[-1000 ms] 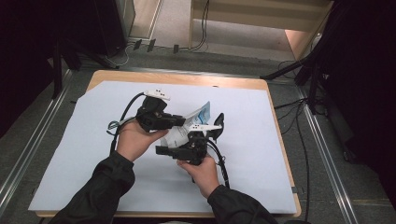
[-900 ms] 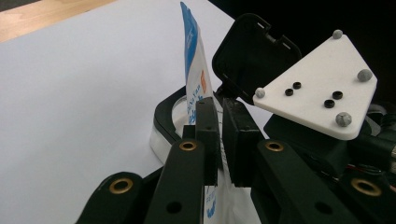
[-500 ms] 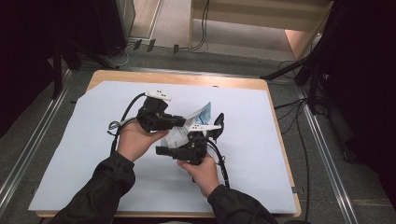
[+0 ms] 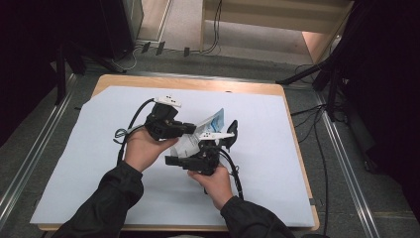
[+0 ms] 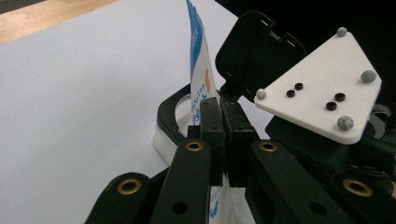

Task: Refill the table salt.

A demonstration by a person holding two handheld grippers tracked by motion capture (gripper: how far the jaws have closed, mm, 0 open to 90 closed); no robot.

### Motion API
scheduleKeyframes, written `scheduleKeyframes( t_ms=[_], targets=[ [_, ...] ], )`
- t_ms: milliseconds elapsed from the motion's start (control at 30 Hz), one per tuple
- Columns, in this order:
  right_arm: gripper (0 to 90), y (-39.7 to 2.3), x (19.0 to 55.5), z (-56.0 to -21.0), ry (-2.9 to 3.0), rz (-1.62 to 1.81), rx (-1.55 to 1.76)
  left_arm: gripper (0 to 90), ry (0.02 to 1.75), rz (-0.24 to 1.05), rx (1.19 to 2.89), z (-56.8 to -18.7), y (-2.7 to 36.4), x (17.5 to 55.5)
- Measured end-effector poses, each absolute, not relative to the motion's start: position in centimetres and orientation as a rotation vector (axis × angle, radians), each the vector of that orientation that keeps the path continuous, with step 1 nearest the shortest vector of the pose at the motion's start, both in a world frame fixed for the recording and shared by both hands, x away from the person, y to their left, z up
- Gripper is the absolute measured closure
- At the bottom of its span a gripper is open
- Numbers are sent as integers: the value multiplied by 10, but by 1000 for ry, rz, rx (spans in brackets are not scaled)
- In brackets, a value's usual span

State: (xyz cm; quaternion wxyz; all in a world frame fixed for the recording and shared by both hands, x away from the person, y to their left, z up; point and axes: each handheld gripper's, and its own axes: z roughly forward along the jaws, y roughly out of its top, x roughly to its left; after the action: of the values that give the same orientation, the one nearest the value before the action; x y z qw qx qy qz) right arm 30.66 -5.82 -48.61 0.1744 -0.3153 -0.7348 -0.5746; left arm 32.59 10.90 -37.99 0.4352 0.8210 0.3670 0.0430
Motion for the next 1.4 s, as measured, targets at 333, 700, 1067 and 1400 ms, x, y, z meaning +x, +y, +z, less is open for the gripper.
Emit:
scheduleKeyframes(
  t_ms=[333,700,1067,1400],
  targets=[
    [550,-57,305,-487,-2136,-1619,-892,900,916,119,2034,-381,109,326],
    [571,-59,306,-485,-2062,-1642,-888,884,919,102,2012,-380,110,326],
    [574,-59,308,-486,-2035,-1633,-880,886,909,106,2023,-380,109,326],
    [576,-59,308,-486,-2055,-1625,-893,897,908,107,2026,-380,108,326]
  ],
)
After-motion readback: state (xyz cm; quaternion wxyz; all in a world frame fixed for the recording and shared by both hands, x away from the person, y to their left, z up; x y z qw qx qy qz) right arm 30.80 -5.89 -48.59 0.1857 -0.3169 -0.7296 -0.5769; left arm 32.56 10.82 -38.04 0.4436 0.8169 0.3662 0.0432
